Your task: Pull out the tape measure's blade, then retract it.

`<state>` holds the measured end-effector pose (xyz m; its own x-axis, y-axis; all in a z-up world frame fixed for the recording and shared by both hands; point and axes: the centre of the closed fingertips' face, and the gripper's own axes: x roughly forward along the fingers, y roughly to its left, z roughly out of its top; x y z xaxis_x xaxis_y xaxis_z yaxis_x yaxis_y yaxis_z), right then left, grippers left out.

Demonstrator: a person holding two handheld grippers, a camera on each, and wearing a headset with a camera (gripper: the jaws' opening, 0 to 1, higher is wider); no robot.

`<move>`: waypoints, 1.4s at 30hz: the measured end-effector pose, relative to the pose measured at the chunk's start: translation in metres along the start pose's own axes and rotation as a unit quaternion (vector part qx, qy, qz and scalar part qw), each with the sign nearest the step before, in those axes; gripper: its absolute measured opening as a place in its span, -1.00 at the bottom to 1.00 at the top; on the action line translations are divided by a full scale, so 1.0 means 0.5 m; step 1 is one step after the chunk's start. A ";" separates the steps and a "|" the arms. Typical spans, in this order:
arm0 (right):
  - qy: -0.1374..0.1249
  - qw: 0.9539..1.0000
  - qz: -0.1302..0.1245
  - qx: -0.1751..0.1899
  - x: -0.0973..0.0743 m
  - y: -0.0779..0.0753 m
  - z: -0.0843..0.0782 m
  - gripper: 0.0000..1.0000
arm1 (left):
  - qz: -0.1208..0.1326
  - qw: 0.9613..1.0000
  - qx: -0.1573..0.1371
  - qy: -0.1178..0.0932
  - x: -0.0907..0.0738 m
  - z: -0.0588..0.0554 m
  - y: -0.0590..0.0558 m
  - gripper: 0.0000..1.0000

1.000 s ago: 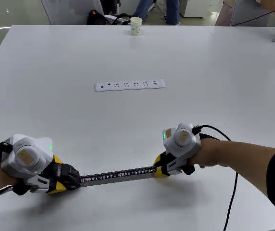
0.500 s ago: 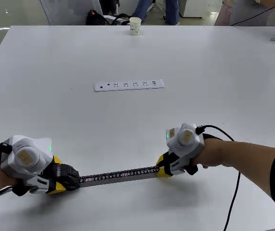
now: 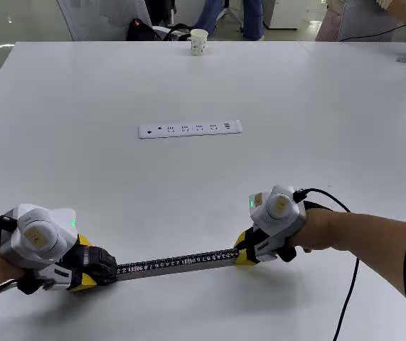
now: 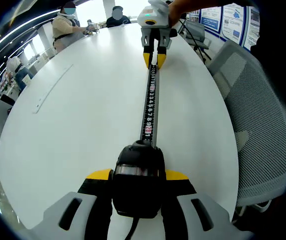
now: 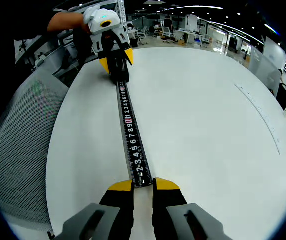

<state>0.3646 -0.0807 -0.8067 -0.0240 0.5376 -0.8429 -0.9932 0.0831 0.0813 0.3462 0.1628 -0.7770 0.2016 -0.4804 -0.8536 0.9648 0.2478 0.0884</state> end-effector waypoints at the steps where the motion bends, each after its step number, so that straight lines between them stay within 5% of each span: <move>1: 0.000 1.000 0.000 0.000 -0.001 0.000 -0.001 -0.81 | 0.000 1.000 0.000 0.000 0.000 0.000 0.000 -0.36; 42: 0.025 1.000 -0.002 -0.014 -0.008 -0.003 -0.013 -0.78 | 0.008 1.000 -0.025 0.000 0.004 0.008 0.008 -0.33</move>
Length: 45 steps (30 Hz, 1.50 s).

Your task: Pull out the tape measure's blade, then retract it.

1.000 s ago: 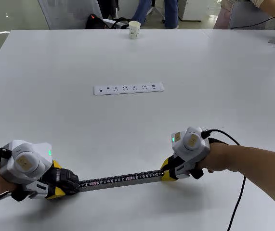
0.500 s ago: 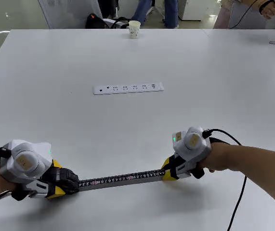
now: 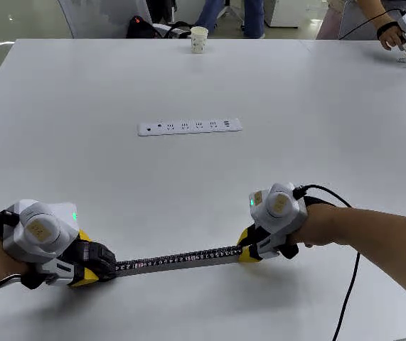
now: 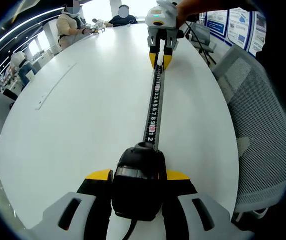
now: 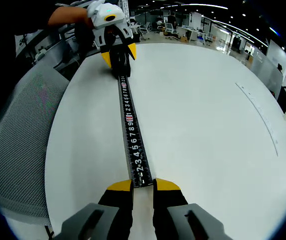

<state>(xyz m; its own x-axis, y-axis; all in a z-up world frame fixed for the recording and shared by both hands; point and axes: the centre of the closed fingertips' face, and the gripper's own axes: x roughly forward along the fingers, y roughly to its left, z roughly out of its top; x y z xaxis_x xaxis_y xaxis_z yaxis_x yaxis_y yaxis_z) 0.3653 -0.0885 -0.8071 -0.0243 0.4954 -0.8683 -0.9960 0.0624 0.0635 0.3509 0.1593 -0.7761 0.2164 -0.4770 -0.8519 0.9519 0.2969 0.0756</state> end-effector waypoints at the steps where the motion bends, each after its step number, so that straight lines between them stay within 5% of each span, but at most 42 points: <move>1: -0.001 1.000 0.000 0.002 0.000 0.000 -0.001 -0.78 | 0.000 1.000 0.003 0.000 0.000 0.000 -0.001 -0.33; 11: 0.003 1.000 -0.001 -0.004 0.000 0.000 -0.001 -0.77 | 0.002 1.000 0.003 -0.006 -0.001 0.002 -0.002 -0.33; 34: 0.046 0.997 -0.004 -0.067 0.002 0.004 -0.002 -0.75 | 0.000 0.999 0.028 0.035 -0.012 -0.004 0.003 -0.25; 45: 0.074 0.993 -0.010 -0.087 -0.008 0.002 -0.014 -0.48 | -0.010 0.999 0.016 0.037 -0.020 -0.009 -0.008 -0.05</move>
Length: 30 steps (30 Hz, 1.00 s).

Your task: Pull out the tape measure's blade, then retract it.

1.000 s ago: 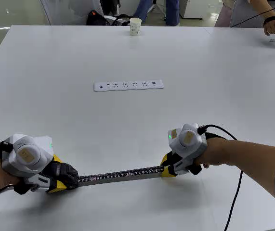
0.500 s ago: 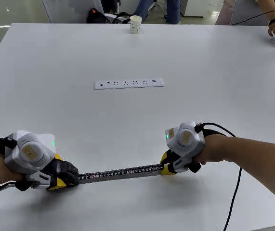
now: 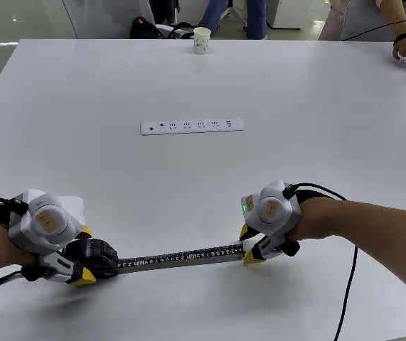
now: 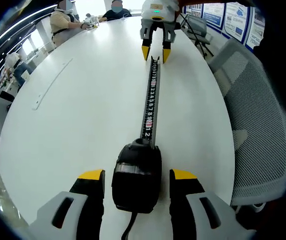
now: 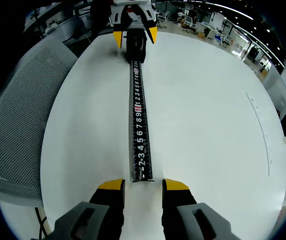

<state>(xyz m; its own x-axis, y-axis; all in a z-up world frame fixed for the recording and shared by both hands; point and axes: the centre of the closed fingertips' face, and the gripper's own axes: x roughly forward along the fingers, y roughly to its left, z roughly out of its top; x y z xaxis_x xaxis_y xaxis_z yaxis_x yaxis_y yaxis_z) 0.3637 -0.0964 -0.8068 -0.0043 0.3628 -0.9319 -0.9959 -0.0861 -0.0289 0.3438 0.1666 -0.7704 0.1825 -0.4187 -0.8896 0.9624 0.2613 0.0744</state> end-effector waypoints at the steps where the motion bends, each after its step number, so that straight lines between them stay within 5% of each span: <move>1: 0.001 1.000 -0.001 -0.001 0.000 0.001 0.000 -0.47 | -0.001 1.000 -0.004 0.001 0.000 -0.002 -0.003 -0.02; 14: -0.013 1.000 0.001 0.011 -0.016 0.008 0.009 -0.35 | -0.015 1.000 -0.020 -0.001 0.000 -0.005 -0.016 0.39; 30: -0.027 0.998 0.004 0.053 -0.021 0.016 0.011 0.05 | -0.027 0.998 -0.048 -0.016 -0.006 0.003 -0.027 0.76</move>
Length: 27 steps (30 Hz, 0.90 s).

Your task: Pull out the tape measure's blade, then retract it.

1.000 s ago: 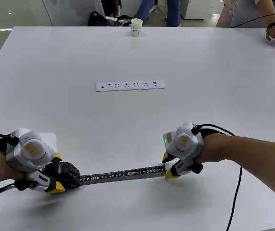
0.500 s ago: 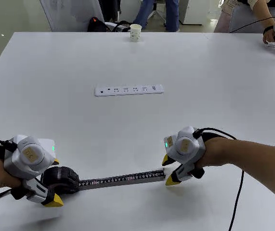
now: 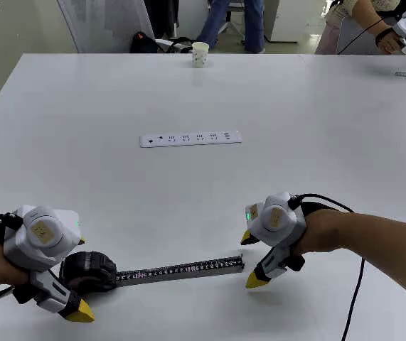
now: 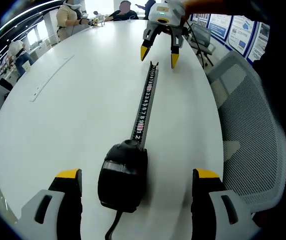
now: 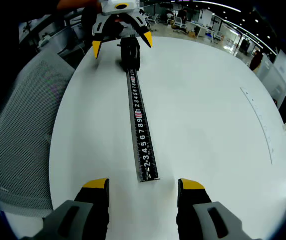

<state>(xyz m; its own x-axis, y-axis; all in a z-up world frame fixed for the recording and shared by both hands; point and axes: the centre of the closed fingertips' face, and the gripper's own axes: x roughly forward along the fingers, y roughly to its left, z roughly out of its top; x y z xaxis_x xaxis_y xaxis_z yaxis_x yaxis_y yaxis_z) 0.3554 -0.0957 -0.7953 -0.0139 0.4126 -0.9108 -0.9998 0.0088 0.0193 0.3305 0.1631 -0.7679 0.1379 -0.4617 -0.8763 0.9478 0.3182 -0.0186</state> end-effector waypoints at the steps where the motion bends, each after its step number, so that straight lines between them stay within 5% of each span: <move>1: -0.003 1.000 0.001 0.005 0.000 0.001 0.001 0.09 | -0.002 1.000 -0.004 -0.003 0.000 0.000 -0.003 0.78; 5: -0.009 0.999 0.002 0.031 0.000 0.002 0.002 0.24 | -0.003 1.000 -0.028 -0.009 0.002 0.000 -0.007 0.96; 14: -0.048 0.993 -0.034 0.106 0.000 -0.017 0.006 0.78 | 0.019 0.994 -0.096 -0.045 -0.006 0.002 -0.002 0.98; 17: -0.073 0.986 -0.032 0.144 -0.006 -0.014 0.015 0.92 | 0.042 0.987 -0.130 -0.081 -0.015 0.010 0.007 0.98; 20: -0.087 0.982 -0.047 0.163 -0.016 -0.018 0.010 0.98 | 0.058 0.975 -0.177 -0.123 -0.026 0.016 0.013 0.98; 22: -0.094 0.979 -0.052 0.171 -0.018 -0.019 0.007 0.98 | 0.067 0.970 -0.191 -0.133 -0.031 0.011 0.012 0.98; 27: -0.125 0.968 -0.082 0.200 -0.037 -0.031 0.005 0.98 | 0.087 0.965 -0.193 -0.152 -0.041 -0.001 0.006 0.98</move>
<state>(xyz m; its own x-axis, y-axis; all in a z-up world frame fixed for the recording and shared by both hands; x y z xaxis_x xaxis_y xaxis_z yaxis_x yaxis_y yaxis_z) 0.3714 -0.1012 -0.7774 0.1989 0.5823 -0.7882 -0.9017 0.4238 0.0856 0.3301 0.1739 -0.7501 0.4197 -0.5757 -0.7018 0.7324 0.6715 -0.1128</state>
